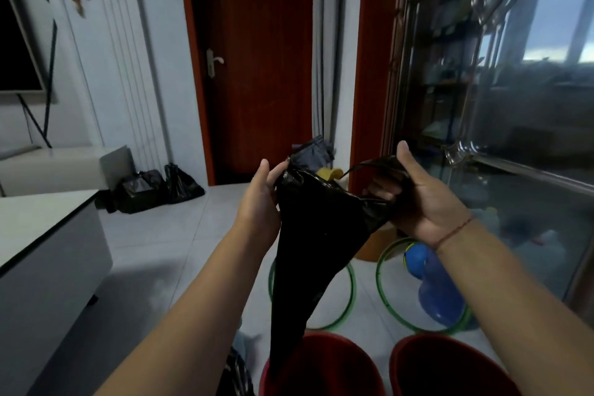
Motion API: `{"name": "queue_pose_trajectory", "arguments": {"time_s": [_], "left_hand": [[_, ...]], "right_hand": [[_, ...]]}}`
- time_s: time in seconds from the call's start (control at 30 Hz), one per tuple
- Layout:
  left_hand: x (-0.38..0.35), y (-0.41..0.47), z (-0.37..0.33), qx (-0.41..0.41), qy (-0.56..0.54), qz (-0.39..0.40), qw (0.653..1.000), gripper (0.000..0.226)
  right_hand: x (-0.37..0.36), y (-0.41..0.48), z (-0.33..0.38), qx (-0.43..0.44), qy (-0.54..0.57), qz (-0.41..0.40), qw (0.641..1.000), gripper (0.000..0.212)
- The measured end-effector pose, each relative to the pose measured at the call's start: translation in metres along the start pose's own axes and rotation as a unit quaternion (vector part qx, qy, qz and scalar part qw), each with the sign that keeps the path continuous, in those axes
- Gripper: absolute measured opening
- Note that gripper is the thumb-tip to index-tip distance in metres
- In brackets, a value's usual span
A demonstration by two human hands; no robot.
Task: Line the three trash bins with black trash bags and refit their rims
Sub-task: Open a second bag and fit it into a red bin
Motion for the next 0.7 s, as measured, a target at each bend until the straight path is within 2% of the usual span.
{"name": "queue_pose_trajectory", "arguments": {"time_s": [0.2,0.33,0.4,0.47,0.53,0.63,0.67,0.7], "left_hand": [[-0.002,0.005,0.021,0.022,-0.014,-0.012,1.0,0.054],[0.007,-0.001,0.06,0.04,-0.024,-0.042,0.998,0.026],[0.015,-0.001,0.083,0.056,-0.012,-0.044,0.997,0.027],[0.023,-0.005,0.103,0.077,-0.019,-0.053,0.995,0.028],[0.03,-0.008,0.121,0.094,-0.03,-0.058,0.993,0.027],[0.04,-0.014,0.14,0.098,0.006,-0.054,0.994,0.027],[0.04,-0.017,0.146,0.101,0.019,-0.048,0.994,0.028],[0.041,-0.019,0.151,0.106,0.036,-0.045,0.993,0.029]], "right_hand": [[0.005,-0.008,-0.024,-0.037,-0.018,0.007,0.999,0.047],[0.026,-0.031,-0.073,-0.118,-0.003,0.01,0.993,0.054],[0.036,-0.048,-0.096,-0.18,0.003,0.011,0.984,0.062],[0.053,-0.064,-0.116,-0.225,-0.087,0.019,0.97,0.069],[0.071,-0.084,-0.135,-0.282,-0.185,0.044,0.94,0.072],[0.091,-0.109,-0.155,-0.342,-0.375,0.084,0.858,0.059],[0.094,-0.112,-0.158,-0.334,-0.418,0.088,0.84,0.051],[0.096,-0.111,-0.159,-0.306,-0.436,0.077,0.843,0.043]]}}
Point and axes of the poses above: each hand's wrist, its own y-axis towards the middle knuckle, its own x-axis out of the back of the hand, z = x × y, the point moved 6 cm from there along y, towards the middle knuckle, and after that the axes turned 7 degrees about x, right-handed, at the moved point
